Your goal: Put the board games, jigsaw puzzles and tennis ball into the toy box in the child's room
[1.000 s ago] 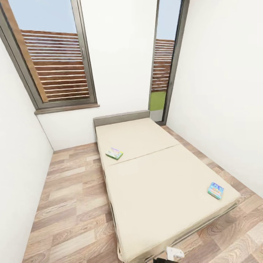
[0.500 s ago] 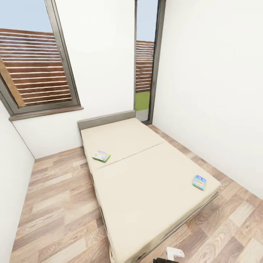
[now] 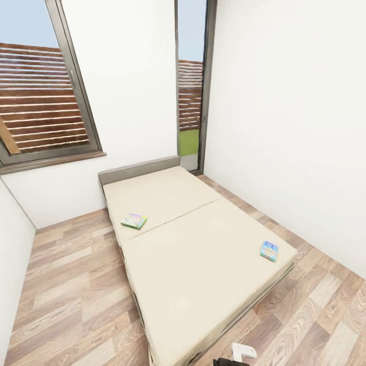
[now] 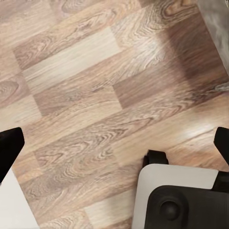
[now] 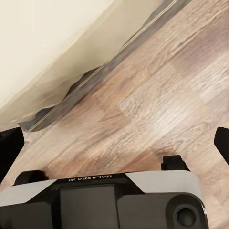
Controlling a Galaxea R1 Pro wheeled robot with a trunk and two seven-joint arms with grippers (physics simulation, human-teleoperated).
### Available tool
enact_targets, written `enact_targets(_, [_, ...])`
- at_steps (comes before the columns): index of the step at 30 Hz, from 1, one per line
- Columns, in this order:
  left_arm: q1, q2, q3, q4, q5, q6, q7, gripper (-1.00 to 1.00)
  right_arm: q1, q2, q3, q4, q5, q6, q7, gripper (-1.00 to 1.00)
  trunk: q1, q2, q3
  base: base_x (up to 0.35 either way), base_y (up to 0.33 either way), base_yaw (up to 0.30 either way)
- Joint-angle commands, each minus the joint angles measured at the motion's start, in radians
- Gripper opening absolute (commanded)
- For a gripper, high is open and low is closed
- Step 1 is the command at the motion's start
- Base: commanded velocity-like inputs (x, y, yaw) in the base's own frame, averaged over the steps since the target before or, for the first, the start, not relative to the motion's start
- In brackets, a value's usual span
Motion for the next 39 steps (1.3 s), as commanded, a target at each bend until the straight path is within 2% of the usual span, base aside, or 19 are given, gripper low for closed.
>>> enact_targets(1, [-0.001, 0.0, 0.004, 0.001, 0.003, -0.003, -0.001, 1.0, 0.0, 0.0, 0.003, -0.002, -0.008, 0.005, -0.005, 1.0, 0.001, -0.002, -0.002, 0.0, 0.166, -0.011])
enact_targets(9, [-0.001, 0.0, 0.004, 0.001, 0.003, -0.003, 0.0, 1.0, 0.0, 0.0, 0.002, -0.003, -0.008, 0.002, -0.005, 1.0, 0.001, -0.002, 0.005, 0.0, 0.19, -0.004])
enact_targets(21, [-0.001, 0.0, 0.004, 0.001, 0.004, -0.003, 0.0, 1.0, 0.0, 0.0, 0.002, -0.003, -0.008, 0.003, -0.005, 1.0, 0.001, -0.002, 0.019, 0.0, 0.03, 0.0])
enact_targets(26, [-0.001, 0.001, 0.004, 0.001, 0.004, -0.003, 0.0, 1.0, 0.0, 0.0, 0.003, -0.003, -0.008, 0.003, -0.004, 1.0, 0.001, -0.002, 0.02, 0.0, 0.177, -0.02])
enact_targets(39, [-0.001, 0.0, 0.004, 0.001, 0.003, -0.003, -0.001, 1.0, 0.0, 0.0, 0.002, 0.0, -0.008, 0.005, -0.002, 1.0, 0.001, -0.002, 0.027, 0.0, 0.272, -0.209])
